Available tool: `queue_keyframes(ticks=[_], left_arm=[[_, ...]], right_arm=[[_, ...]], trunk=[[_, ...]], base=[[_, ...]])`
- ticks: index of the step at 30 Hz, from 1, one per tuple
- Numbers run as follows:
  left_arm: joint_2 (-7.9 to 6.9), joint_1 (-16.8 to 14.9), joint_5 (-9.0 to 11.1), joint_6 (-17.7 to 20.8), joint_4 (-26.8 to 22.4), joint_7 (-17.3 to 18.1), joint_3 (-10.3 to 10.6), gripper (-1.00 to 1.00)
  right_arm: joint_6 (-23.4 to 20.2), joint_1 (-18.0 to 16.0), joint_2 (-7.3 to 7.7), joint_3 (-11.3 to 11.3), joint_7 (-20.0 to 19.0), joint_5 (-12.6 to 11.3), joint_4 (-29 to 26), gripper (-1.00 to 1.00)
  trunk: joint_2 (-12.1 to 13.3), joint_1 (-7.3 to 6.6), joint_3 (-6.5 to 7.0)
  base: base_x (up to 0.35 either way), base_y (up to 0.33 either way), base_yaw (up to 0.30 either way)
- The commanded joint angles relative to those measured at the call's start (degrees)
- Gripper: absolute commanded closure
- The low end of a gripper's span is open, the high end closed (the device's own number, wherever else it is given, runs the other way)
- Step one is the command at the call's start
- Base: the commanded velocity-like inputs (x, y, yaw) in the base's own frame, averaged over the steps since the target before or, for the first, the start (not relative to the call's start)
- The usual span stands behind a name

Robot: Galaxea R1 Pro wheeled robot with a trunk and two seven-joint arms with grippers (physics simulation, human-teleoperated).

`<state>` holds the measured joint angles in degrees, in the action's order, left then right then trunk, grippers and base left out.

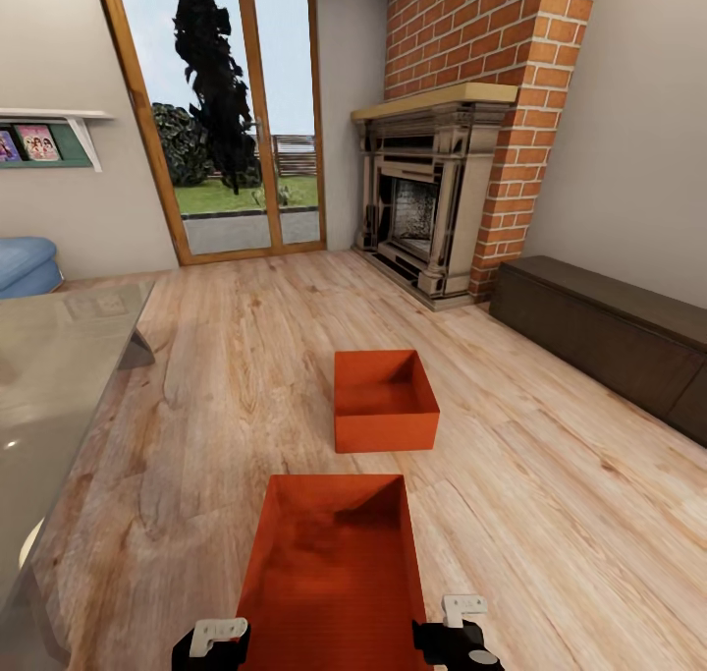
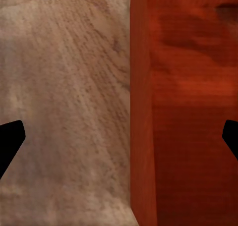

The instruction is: Move the two storage containers from the living room to the garage. In the garage, place one container on the floor and stack the other container on top of it (either order is fine).

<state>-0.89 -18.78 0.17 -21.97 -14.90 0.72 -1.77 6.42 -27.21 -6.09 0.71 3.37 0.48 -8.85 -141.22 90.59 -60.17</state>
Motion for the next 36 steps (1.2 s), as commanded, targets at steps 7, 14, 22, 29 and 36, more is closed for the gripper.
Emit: queue_keyframes(ticks=[7,14,22,29,36], left_arm=[[0.01,0.0,0.0,-0.2,0.1,0.1,-0.2,-1.0],[0.01,0.0,0.0,-0.2,0.1,0.1,-0.2,-1.0],[0.01,0.0,0.0,-0.3,0.1,0.1,-0.2,-1.0],[-0.01,0.0,0.0,-0.3,0.1,0.1,-0.2,-1.0],[-0.01,0.0,0.0,-0.3,0.1,0.1,-0.2,-1.0]], right_arm=[[0.2,0.0,-0.05,0.1,0.2,0.0,0.1,-1.0],[0.2,0.0,-0.02,0.1,0.2,0.0,0.1,-1.0],[0.2,0.0,-0.05,0.1,0.2,0.0,0.1,-1.0],[0.2,0.0,-0.04,0.1,0.2,0.0,0.1,-1.0],[0.2,0.0,-0.06,0.1,0.2,0.0,0.1,-1.0]], trunk=[[-0.8,0.43,-0.41],[-1.6,0.87,-0.77],[-1.6,0.87,-0.77],[-1.6,0.87,-0.77],[-1.6,0.87,-0.77]], base=[[0.0,0.0,0.0],[0.0,0.0,0.0],[0.0,0.0,0.0],[0.0,0.0,0.0],[0.0,0.0,0.0]])
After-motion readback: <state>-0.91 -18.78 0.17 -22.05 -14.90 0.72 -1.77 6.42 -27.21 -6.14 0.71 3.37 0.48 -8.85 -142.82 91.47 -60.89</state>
